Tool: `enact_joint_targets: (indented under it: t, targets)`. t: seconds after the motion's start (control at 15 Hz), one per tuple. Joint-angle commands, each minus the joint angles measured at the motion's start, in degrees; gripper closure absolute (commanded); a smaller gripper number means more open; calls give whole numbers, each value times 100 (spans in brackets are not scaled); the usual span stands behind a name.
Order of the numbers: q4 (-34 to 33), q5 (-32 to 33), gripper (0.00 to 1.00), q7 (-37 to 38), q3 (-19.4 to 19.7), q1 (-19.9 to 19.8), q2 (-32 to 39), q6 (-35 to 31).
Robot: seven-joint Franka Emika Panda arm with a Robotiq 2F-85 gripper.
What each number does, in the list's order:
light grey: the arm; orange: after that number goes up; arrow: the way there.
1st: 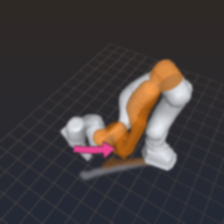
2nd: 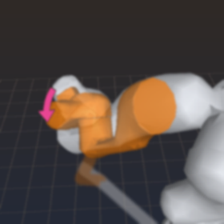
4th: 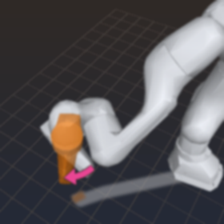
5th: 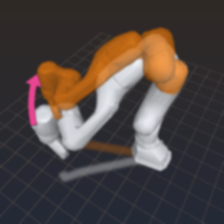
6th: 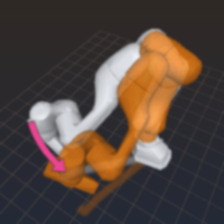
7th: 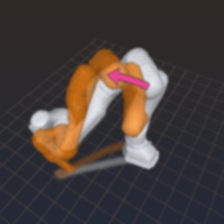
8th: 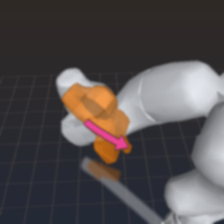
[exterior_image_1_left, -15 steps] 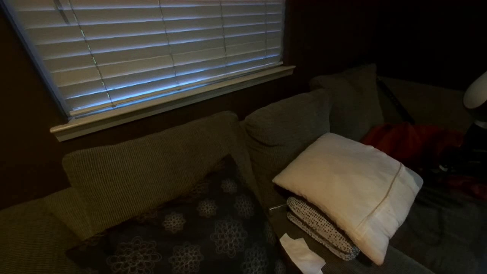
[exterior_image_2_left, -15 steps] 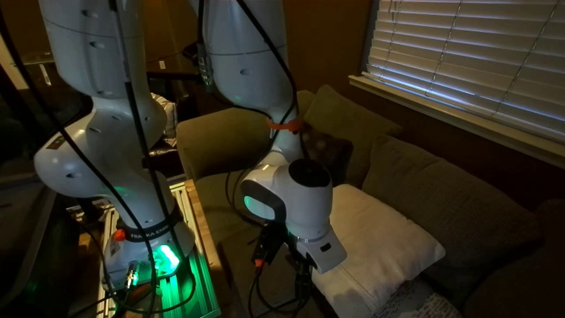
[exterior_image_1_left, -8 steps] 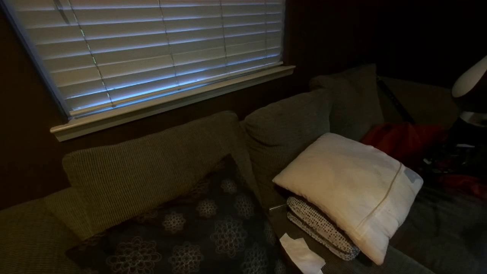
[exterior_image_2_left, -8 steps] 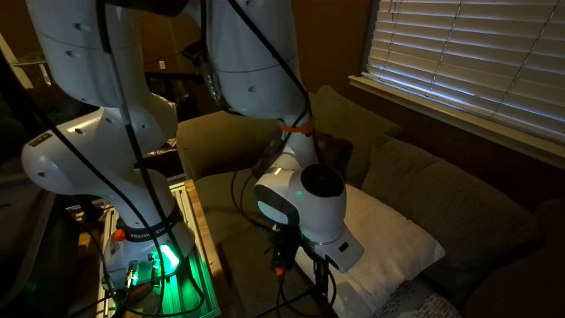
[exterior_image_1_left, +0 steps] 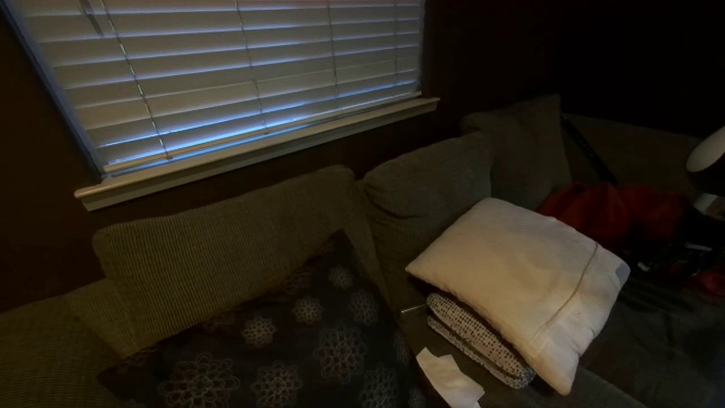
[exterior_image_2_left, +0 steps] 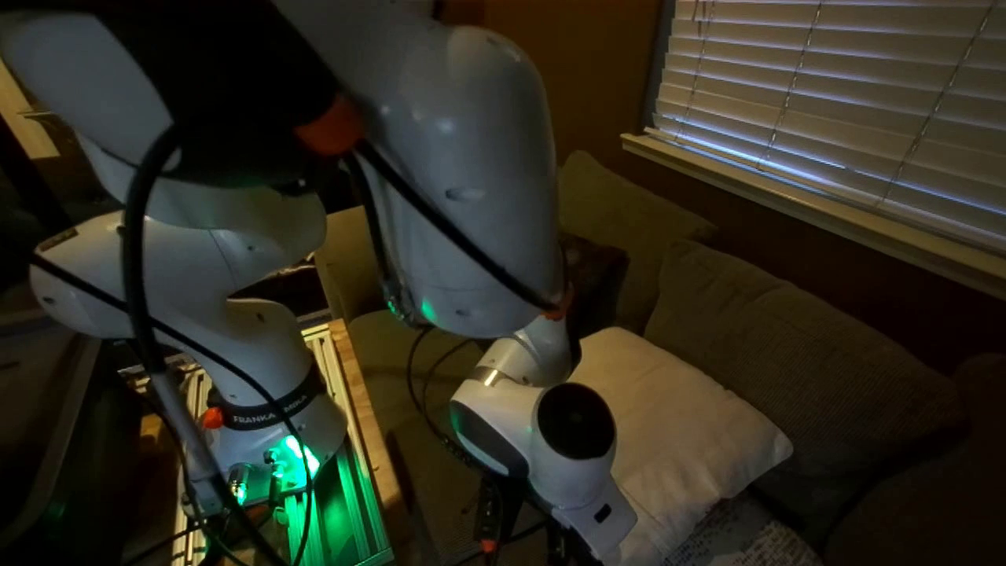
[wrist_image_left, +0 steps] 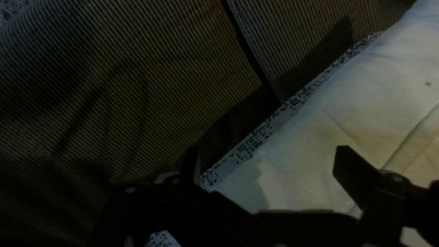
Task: Pick up the white pillow and make it stand upright
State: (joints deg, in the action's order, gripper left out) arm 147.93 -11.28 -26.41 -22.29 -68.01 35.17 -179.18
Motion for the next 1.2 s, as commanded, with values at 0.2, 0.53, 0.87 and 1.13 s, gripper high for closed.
enact_joint_targets:
  t: [0.2, 0.53, 0.87, 1.13]
  targets:
    - [-580, 787, 0, 702, 263, -54, 788, -49]
    - [-994, 784, 0, 1086, 45, -203, 1316, -264]
    - [-1310, 888, 0, 1359, -278, -458, 1863, -567]
    - [-1414, 1065, 32, 1477, -495, -747, 2135, -646]
